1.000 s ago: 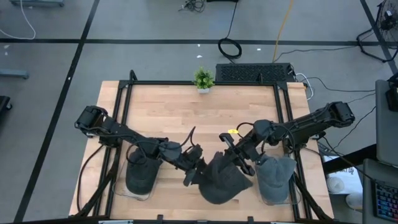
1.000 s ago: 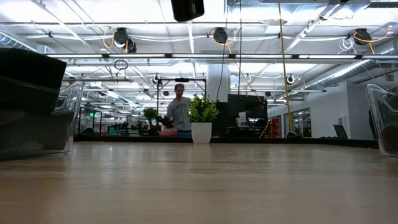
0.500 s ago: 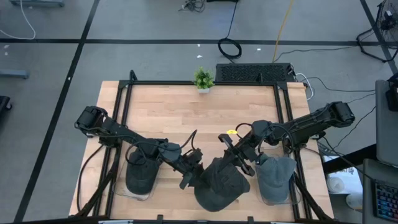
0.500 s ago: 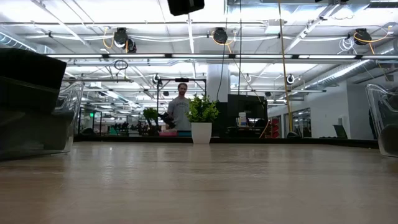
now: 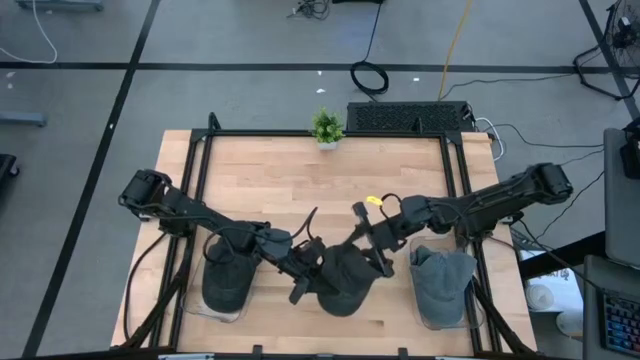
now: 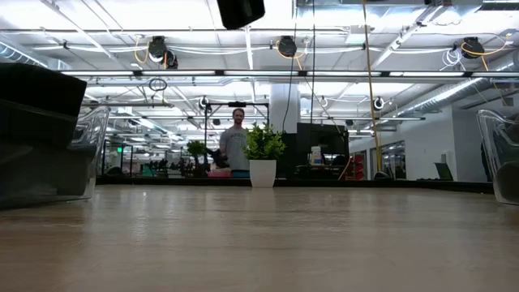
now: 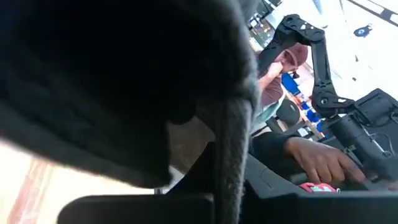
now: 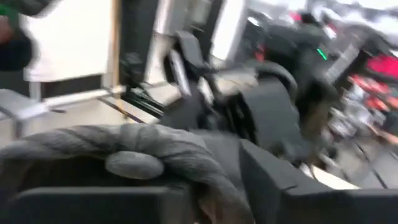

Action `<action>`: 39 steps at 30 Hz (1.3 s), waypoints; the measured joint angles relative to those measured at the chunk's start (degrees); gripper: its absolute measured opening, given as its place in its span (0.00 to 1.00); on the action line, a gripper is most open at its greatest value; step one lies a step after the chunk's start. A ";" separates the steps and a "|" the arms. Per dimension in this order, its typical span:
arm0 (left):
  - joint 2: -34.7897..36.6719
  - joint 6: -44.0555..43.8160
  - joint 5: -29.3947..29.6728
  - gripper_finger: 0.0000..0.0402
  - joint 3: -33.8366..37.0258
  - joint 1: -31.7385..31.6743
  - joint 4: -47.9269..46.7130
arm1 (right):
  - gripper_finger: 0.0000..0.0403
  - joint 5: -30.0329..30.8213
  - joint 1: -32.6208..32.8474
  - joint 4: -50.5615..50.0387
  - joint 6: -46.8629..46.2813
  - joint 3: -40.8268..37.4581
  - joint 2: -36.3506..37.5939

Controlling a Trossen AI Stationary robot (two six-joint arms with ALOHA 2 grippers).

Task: Pick & Place hat
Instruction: Put the black cap into the left transparent bin

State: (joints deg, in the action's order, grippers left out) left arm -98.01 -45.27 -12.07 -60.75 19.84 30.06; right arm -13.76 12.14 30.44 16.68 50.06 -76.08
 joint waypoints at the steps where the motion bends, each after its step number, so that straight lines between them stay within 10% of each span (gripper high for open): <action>1: 0.65 0.10 0.06 0.02 0.01 -0.02 -0.84 | 0.24 2.01 0.00 -1.03 -0.68 0.00 0.61; 15: 17.27 5.63 16.39 0.02 0.02 2.16 -28.60 | 0.83 11.36 -0.07 -24.42 -12.64 0.02 18.32; 26: 30.45 -10.22 32.88 0.02 0.02 12.43 -54.21 | 0.87 10.75 -0.02 -31.69 -16.47 0.02 23.52; 39: 37.83 -36.10 52.61 0.02 2.35 44.83 -73.82 | 0.86 10.75 -0.03 -28.29 -16.49 -3.77 22.50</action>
State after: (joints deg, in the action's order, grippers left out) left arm -60.18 -81.37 40.54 -58.40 64.67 -43.76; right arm -3.01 12.11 2.15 0.19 46.29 -53.58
